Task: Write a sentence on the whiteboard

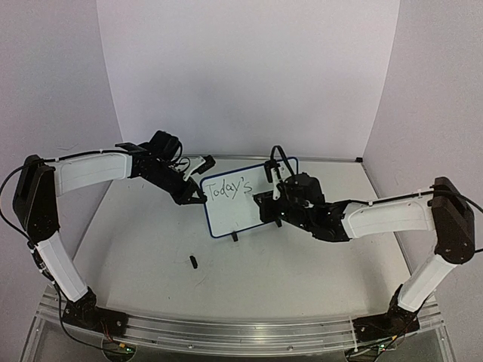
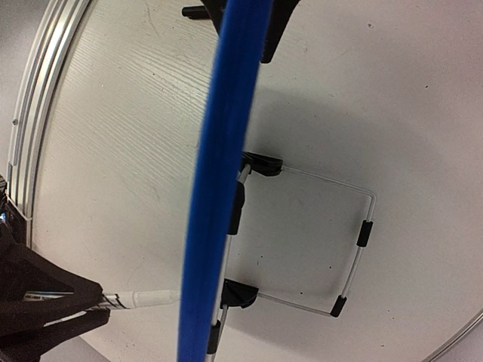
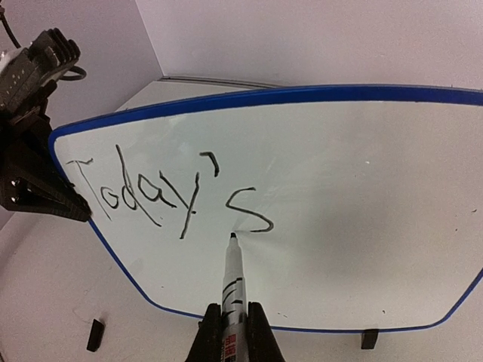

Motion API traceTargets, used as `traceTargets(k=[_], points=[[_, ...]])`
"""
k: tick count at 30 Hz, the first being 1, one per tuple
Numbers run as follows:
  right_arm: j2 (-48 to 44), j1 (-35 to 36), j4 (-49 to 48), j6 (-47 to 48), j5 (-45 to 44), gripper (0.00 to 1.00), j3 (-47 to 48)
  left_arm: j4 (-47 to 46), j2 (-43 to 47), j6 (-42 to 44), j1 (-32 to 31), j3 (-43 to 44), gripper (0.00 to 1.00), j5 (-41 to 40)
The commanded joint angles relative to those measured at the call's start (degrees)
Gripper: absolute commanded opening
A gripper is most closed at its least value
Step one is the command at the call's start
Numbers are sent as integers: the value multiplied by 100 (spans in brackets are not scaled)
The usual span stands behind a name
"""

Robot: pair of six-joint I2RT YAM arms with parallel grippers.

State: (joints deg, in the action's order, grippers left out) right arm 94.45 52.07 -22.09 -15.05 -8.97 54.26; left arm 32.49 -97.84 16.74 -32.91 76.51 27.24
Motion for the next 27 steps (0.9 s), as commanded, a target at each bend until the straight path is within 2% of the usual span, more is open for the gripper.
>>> traceTargets(k=[1,10,20,27], points=[[-207,-12,-462,17,293,0,-21,250,-211,183,-47,57,0,-386],[-1006,-210,-513,-45,159,0,-543,256,-191,190,-52,66,0,-401],[-943,-805,-636,-262,610,0,-699,267,-192,204,-49,66,0,-428],[-865,-936,-754,-254,770,0,-609,267,-208,198,-58,66,0,-417]])
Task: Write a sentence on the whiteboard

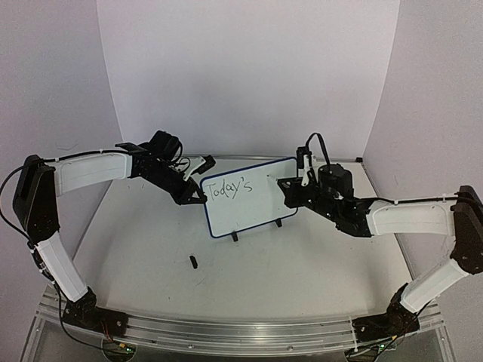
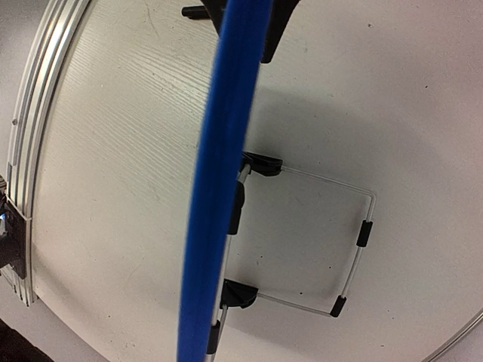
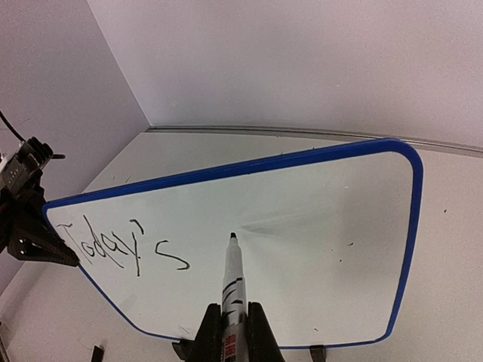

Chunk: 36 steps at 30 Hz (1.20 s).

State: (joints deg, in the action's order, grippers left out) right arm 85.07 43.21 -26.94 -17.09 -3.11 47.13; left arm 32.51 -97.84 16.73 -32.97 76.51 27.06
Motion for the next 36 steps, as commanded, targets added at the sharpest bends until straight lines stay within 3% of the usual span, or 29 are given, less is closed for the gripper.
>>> traceTargets(k=[1,26,36], points=[[90,-61,-274,-45,196,0,129,264,-209,198,-50,66,0,-395],[457,-120,-193,-20,480,0,246,273,-254,214,-79,69,0,-433],[341,-120,-79,-83,-83,0,129,273,-262,214,-78,78,0,-427]])
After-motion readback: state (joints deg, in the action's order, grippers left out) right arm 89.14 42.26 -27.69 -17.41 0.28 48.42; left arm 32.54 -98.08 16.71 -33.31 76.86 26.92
